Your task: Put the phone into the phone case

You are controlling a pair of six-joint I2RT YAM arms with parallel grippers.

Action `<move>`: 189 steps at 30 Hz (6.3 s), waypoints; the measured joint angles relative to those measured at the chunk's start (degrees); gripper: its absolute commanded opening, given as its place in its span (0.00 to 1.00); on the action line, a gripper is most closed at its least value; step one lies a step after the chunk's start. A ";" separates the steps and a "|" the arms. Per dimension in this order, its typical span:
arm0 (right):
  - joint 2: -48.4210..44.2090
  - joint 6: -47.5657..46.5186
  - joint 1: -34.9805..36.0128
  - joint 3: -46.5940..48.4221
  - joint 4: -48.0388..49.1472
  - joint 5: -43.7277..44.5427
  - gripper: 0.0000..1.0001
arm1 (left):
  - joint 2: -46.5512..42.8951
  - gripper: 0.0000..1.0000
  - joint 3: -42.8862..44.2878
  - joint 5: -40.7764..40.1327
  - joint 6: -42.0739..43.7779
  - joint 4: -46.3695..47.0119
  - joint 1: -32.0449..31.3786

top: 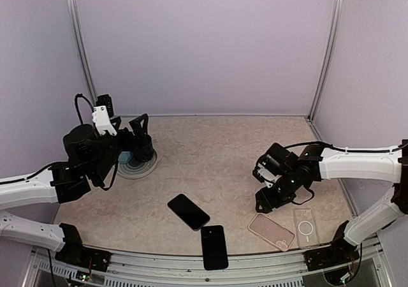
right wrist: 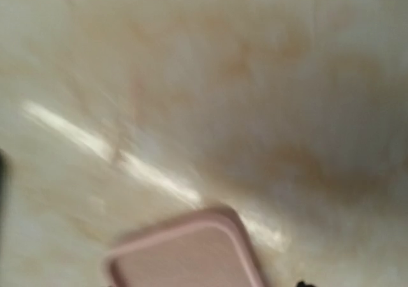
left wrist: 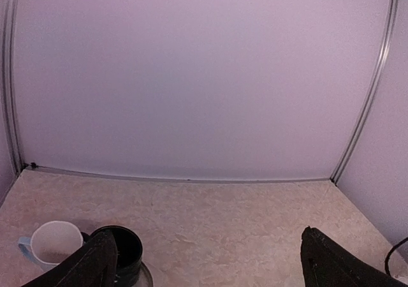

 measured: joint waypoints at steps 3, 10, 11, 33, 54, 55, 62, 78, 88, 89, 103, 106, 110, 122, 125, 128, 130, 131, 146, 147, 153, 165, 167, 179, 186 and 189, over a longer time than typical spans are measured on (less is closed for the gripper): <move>5.57 0.83 0.44 -0.87 -1.42 0.09 0.61 | 3.61 0.99 2.01 3.37 0.74 -1.36 -0.90; 7.37 0.50 0.81 -5.33 0.42 -1.18 0.46 | 5.95 0.99 2.97 10.56 1.62 -2.34 -1.42; 8.11 0.24 0.87 -5.88 1.33 -1.16 0.41 | 5.95 0.99 2.97 10.99 1.75 -2.34 -1.42; 28.92 -50.38 -7.76 29.24 10.95 3.23 0.00 | 1.27 0.99 0.44 11.98 3.32 1.75 -1.46; 18.34 -120.21 11.61 2.97 15.87 4.17 0.86 | -1.99 0.99 -4.39 4.76 0.87 5.22 2.21; 16.83 -122.44 11.54 0.96 18.12 4.66 0.98 | -1.66 0.99 -4.39 4.74 0.90 5.27 2.21; 11.61 -128.39 11.54 -1.81 27.32 6.14 0.99 | -1.05 0.99 -4.39 4.74 0.87 5.09 2.27; 9.77 -34.34 3.10 23.32 36.50 27.80 0.59 | 3.85 0.80 -7.34 14.01 -13.44 -4.07 -11.21; 7.41 12.94 -1.60 0.42 7.87 17.44 0.60 | 11.85 0.76 -4.76 15.47 -20.33 -19.76 -26.29; 6.64 14.73 -1.55 -1.38 7.21 16.26 0.60 | 13.18 0.76 -4.39 15.76 -20.79 -20.63 -27.04; 9.14 21.51 -1.57 -3.10 10.51 10.69 0.35 | 24.76 0.74 -4.59 19.85 -23.23 -24.37 -29.00; 10.08 21.16 -1.77 -3.10 11.08 10.10 0.22 | 24.70 0.74 -4.79 19.85 -23.21 -23.47 -29.00; 10.58 19.45 -3.32 -3.19 11.17 8.50 0.20 | 23.12 0.76 -5.22 17.42 -23.28 -24.04 -29.00; 23.67 3.98 -9.01 11.96 7.41 13.55 0.11 | 11.41 0.79 -7.19 9.27 -22.14 -24.85 -28.79; 27.21 -2.38 -10.29 15.93 9.03 15.89 0.11 | 10.97 0.80 -7.28 8.15 -22.01 -24.90 -28.59; 29.16 -8.09 -11.63 19.47 10.03 17.53 0.11 | 10.69 0.81 -7.48 7.21 -21.84 -24.90 -28.35; 30.23 -11.19 -11.98 22.25 9.99 18.23 0.15 | 10.67 0.81 -7.48 6.93 -21.68 -24.87 -28.17; 30.58 -11.98 -12.00 23.50 9.94 18.29 0.25 | 10.67 0.81 -7.48 6.82 -21.59 -24.92 -28.06; 25.62 14.49 20.04 37.46 -10.03 19.96 0.99 | 9.25 0.89 -6.62 -0.07 -23.85 -21.88 -17.44; 26.88 18.01 22.58 38.86 -12.35 19.37 0.99 | 9.27 0.89 -6.01 -0.28 -24.04 -21.88 -16.13; 34.97 30.84 29.86 41.72 -17.81 15.15 0.99 | 9.09 0.89 -2.73 -0.11 -23.39 -20.85 -14.23; 38.91 35.34 30.58 35.50 -12.07 4.63 0.99 | 1.14 0.89 -7.76 3.26 -24.39 -20.15 -14.23; 40.30 35.58 30.58 35.01 -11.87 4.09 0.97 | 0.61 0.89 -8.04 3.26 -24.55 -20.15 -14.23; 37.90 37.11 30.42 30.97 -10.80 3.50 0.40 | 4.90 0.89 -7.50 3.69 -24.46 -19.69 -14.23; 36.15 35.08 29.18 28.74 -8.85 4.87 0.38 | 6.62 0.90 -6.36 4.79 -22.82 -19.61 -14.21; 33.70 32.33 28.11 25.29 -5.51 5.68 0.38 | 6.62 0.93 -5.97 5.90 -21.49 -19.17 -14.19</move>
